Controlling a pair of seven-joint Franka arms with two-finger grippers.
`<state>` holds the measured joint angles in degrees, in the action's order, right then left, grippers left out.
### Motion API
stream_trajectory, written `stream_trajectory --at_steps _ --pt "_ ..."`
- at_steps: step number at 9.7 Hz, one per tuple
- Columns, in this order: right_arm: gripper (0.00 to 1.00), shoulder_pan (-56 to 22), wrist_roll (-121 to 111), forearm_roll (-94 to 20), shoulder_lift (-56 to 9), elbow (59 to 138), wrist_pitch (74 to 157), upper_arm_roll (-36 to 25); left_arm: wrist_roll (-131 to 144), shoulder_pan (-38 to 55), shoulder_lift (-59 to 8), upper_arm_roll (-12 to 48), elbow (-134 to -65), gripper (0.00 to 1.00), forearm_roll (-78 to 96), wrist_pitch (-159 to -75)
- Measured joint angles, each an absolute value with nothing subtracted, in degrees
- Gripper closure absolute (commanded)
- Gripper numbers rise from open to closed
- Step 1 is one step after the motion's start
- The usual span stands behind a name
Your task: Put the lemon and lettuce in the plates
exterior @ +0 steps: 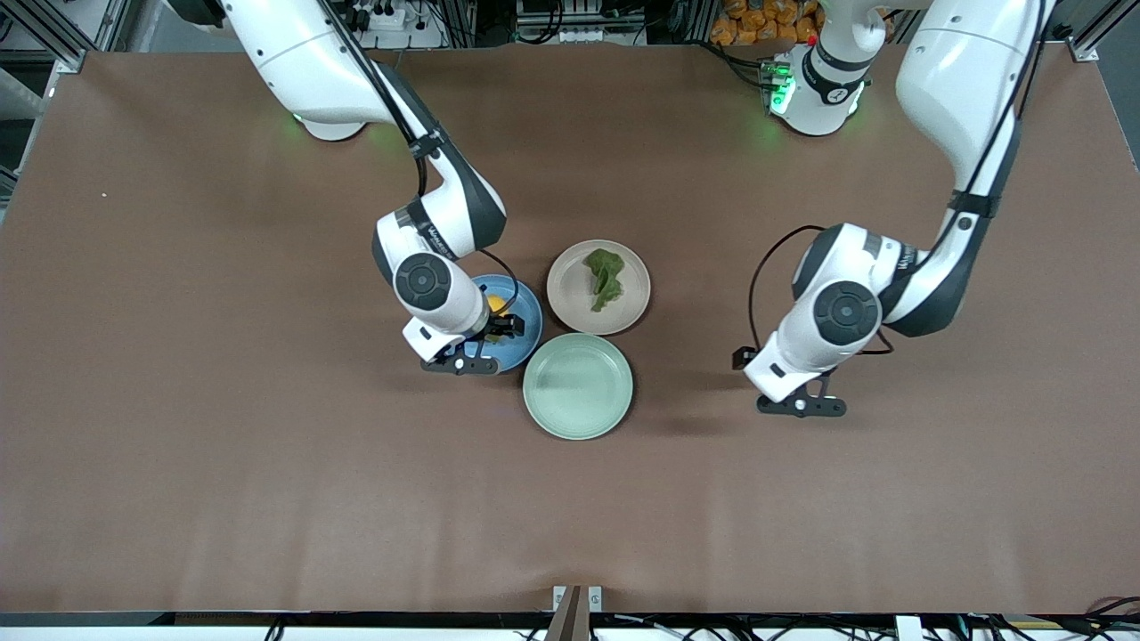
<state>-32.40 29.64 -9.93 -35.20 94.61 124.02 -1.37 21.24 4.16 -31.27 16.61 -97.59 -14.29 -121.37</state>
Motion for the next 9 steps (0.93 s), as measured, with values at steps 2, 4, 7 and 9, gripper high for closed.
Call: stream_trajectory --at_steps 2,4,7,9 --pt "0.0 -30.29 27.04 -9.82 -35.05 88.96 116.25 -1.5 18.62 2.06 -30.94 16.59 -97.9 0.0 -14.32 -120.27" --pt "0.0 -27.41 21.86 -9.53 -34.96 84.27 109.7 -1.67 17.95 0.95 -30.43 16.59 -100.95 0.0 -14.32 -120.47" --pt "0.0 -24.36 17.9 -3.75 -34.67 80.89 107.77 -1.77 16.53 3.09 -23.43 12.18 -112.59 0.0 -10.17 -127.66" --pt "0.0 -23.52 16.24 -1.38 -34.3 79.94 107.42 -1.89 8.01 3.72 -17.97 8.33 -116.39 0.0 -6.46 -128.42"
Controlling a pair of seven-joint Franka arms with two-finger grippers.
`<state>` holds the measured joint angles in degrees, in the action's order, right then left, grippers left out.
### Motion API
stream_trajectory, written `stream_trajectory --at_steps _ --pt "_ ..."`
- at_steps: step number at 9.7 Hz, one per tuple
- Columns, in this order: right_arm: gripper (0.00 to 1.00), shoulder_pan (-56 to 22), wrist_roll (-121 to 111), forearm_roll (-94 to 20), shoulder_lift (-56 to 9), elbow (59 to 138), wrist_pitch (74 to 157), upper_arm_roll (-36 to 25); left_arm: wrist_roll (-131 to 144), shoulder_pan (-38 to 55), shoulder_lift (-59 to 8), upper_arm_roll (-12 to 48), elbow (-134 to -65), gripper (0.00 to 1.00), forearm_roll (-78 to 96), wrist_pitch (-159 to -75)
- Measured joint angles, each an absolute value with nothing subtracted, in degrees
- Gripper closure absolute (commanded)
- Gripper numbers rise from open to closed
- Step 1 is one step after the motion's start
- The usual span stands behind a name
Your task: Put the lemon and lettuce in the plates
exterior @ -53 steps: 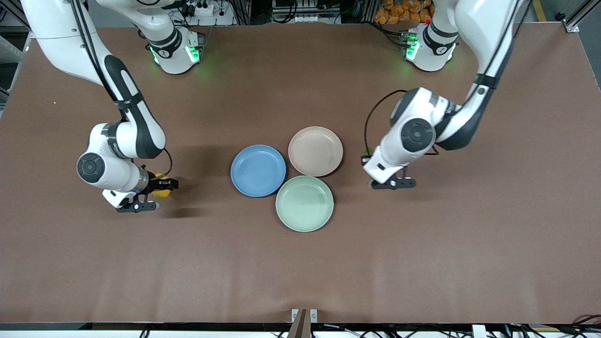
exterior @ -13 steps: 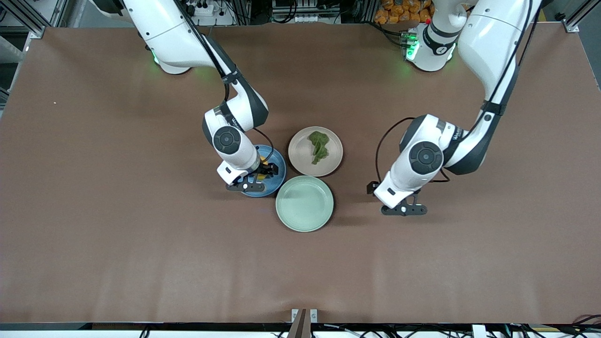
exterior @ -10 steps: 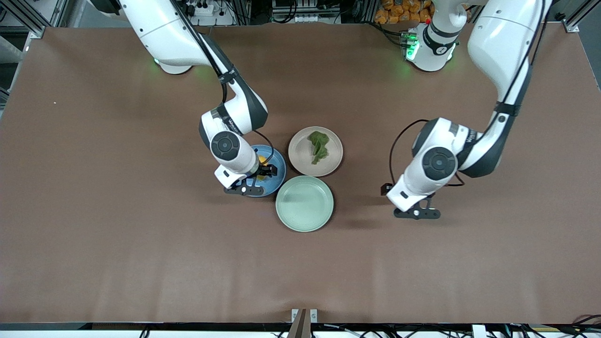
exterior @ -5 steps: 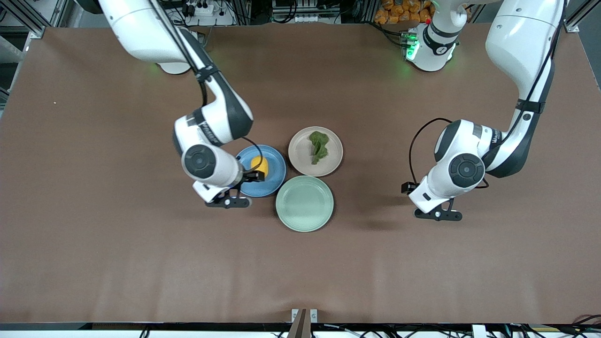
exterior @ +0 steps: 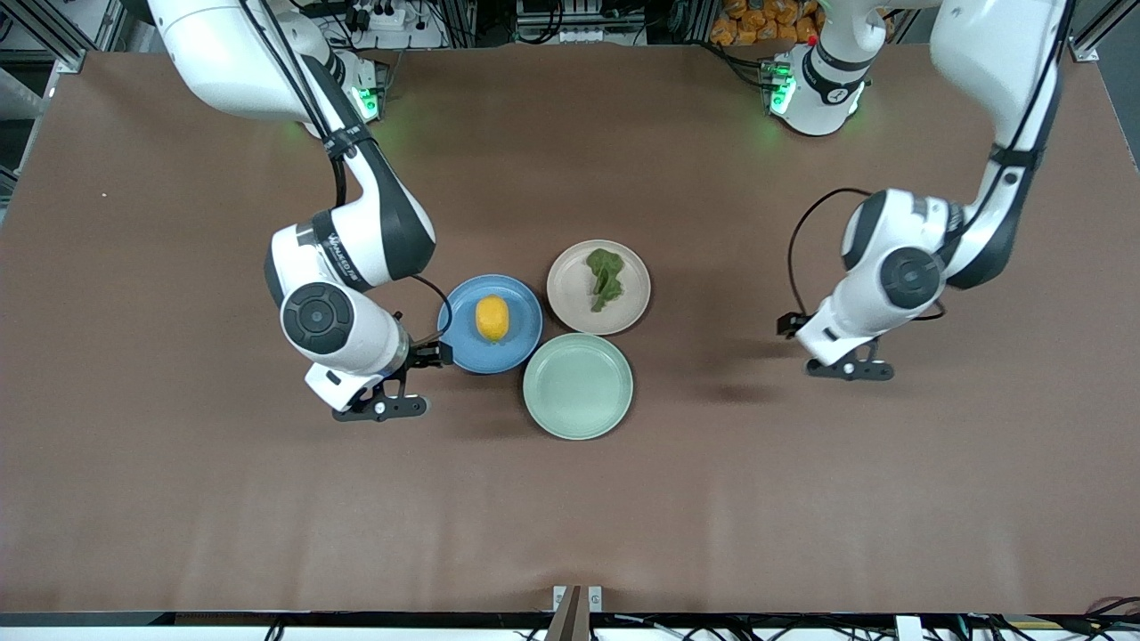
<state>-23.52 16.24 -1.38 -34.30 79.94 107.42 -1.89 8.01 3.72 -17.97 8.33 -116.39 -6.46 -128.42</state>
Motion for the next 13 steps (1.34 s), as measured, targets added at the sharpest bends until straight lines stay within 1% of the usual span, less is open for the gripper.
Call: stream_trajectory --at_steps 2,5,10,11,13 --pt "0.0 -20.64 11.35 -1.09 -33.27 79.62 105.33 -2.02 5.74 3.76 -14.61 7.28 -116.13 0.0 -6.15 -126.97" --pt "0.0 -16.15 6.81 -1.07 -31.85 77.95 101.89 -2.09 5.74 4.47 -12.09 7.29 -111.35 0.0 -6.12 -120.43" --pt "0.0 -10.81 0.49 -0.94 -28.9 77.73 101.46 -2.65 5.74 4.72 -5.46 7.21 -109.46 0.0 -2.04 -118.03" --pt "0.0 -9.45 -1.03 -0.94 -27.9 78.03 101.07 -2.74 5.77 4.61 -4.18 7.09 -109.2 0.0 -1.12 -117.0" --pt "0.0 -7.94 -2.76 -0.94 -24.41 80.97 100.92 -3.19 6.36 4.34 -2.82 6.79 -106.16 0.0 0.18 -112.38"
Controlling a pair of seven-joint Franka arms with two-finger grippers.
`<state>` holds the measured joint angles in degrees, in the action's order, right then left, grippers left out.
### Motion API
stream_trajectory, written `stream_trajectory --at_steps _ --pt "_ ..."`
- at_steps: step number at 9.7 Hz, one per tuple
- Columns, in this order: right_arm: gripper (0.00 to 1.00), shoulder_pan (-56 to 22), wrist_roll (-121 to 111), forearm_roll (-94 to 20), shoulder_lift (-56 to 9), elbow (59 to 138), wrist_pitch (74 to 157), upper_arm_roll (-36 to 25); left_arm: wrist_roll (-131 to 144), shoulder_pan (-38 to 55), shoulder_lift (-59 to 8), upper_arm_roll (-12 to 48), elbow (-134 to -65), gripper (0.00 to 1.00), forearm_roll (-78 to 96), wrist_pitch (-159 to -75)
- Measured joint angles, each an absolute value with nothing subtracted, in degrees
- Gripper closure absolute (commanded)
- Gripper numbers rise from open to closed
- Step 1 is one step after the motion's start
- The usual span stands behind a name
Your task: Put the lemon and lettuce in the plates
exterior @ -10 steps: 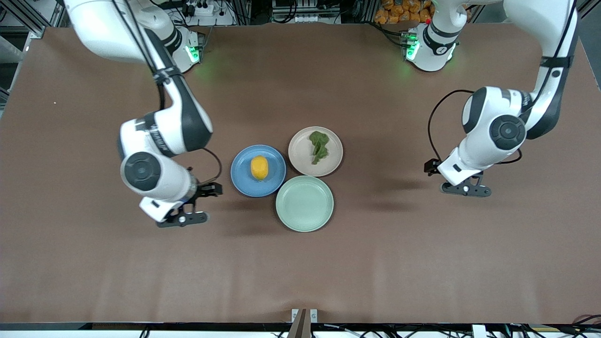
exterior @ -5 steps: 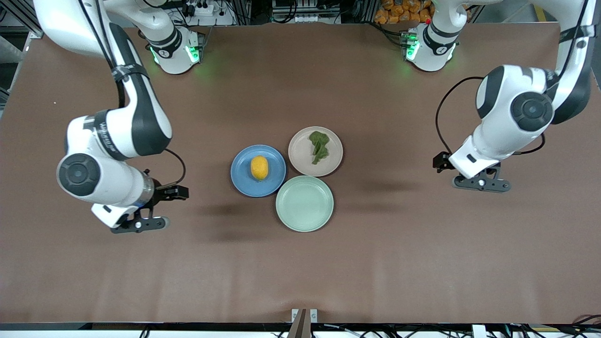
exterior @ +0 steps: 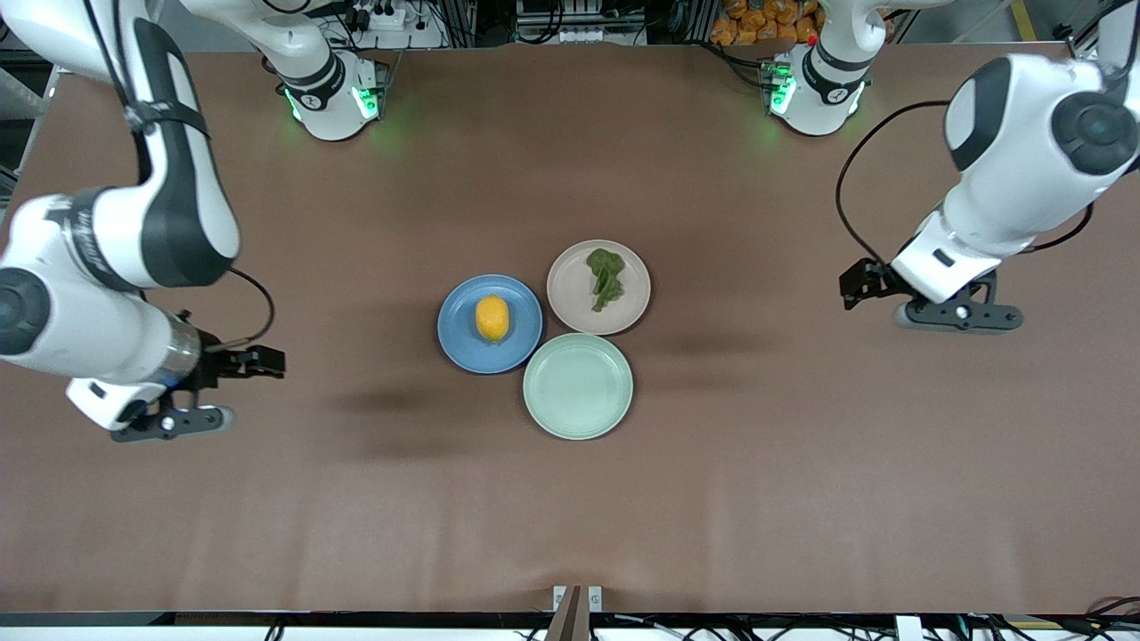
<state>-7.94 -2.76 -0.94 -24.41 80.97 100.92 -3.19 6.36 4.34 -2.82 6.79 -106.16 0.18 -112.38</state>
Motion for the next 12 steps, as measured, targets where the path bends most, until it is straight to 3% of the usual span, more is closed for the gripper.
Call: stream_trajectory --at_steps 7,12 --pt "0.0 -6.32 -2.89 -0.93 -11.72 93.41 103.11 -4.21 7.32 4.4 -2.39 6.69 -94.39 0.0 0.32 -98.56" --pt "0.0 -4.36 -3.04 -0.93 -3.72 96.25 100.88 -4.2 7.31 4.35 -2.35 6.69 -90.55 0.0 0.26 -95.8"
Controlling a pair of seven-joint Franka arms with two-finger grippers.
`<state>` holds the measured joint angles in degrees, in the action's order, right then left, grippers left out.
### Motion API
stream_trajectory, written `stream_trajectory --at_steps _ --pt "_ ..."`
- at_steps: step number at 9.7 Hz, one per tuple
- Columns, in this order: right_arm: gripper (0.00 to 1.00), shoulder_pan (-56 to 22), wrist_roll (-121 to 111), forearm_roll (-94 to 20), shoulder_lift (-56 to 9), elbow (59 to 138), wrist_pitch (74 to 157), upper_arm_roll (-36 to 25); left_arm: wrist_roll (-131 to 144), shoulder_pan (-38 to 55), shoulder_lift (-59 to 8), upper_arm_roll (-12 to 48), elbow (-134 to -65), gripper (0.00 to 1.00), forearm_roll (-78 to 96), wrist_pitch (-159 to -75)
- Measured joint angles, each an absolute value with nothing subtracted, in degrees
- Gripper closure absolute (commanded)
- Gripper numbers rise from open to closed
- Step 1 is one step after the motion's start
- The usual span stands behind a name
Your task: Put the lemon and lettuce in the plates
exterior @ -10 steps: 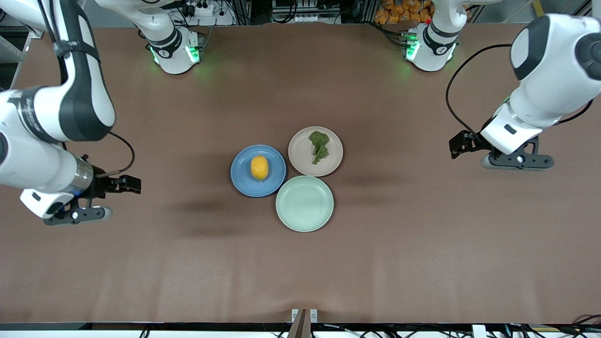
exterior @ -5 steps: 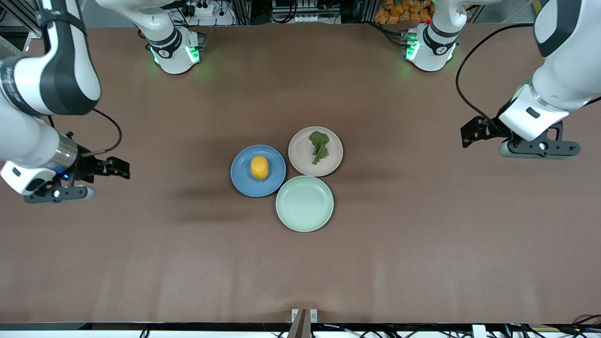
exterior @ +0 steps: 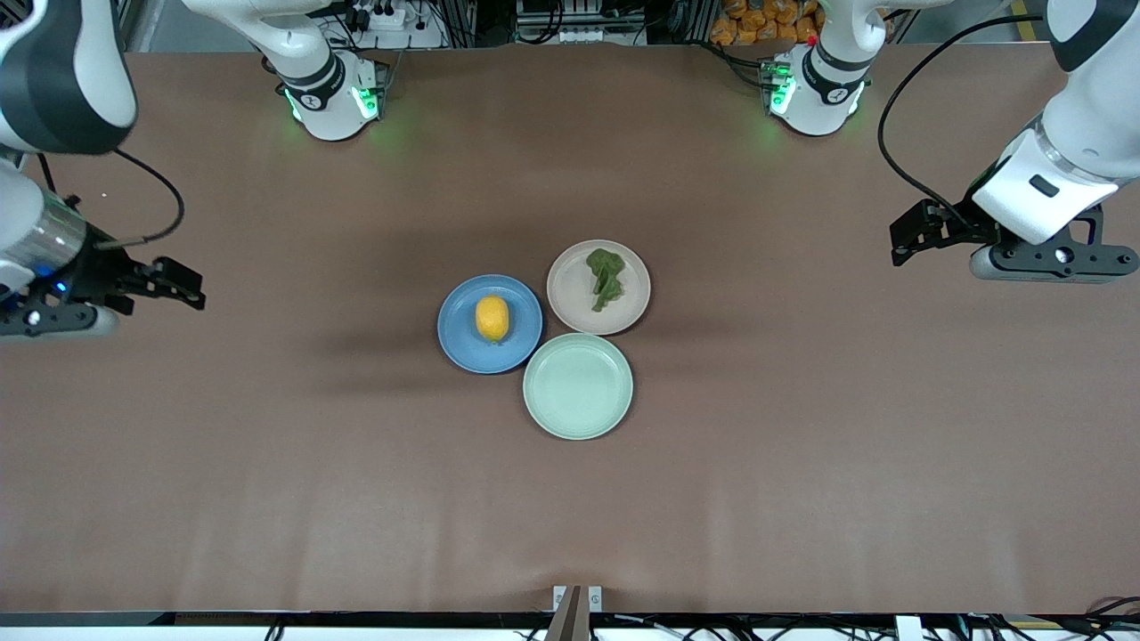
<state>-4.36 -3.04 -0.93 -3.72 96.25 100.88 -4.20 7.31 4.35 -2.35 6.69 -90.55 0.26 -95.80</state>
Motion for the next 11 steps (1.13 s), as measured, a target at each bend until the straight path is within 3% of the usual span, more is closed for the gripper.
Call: stream_trajectory --at_steps 11 --pt "0.0 -1.95 -2.71 -0.94 1.1 89.9 87.75 -3.31 7.31 4.17 -2.32 6.61 -86.33 0.0 0.26 -89.36"
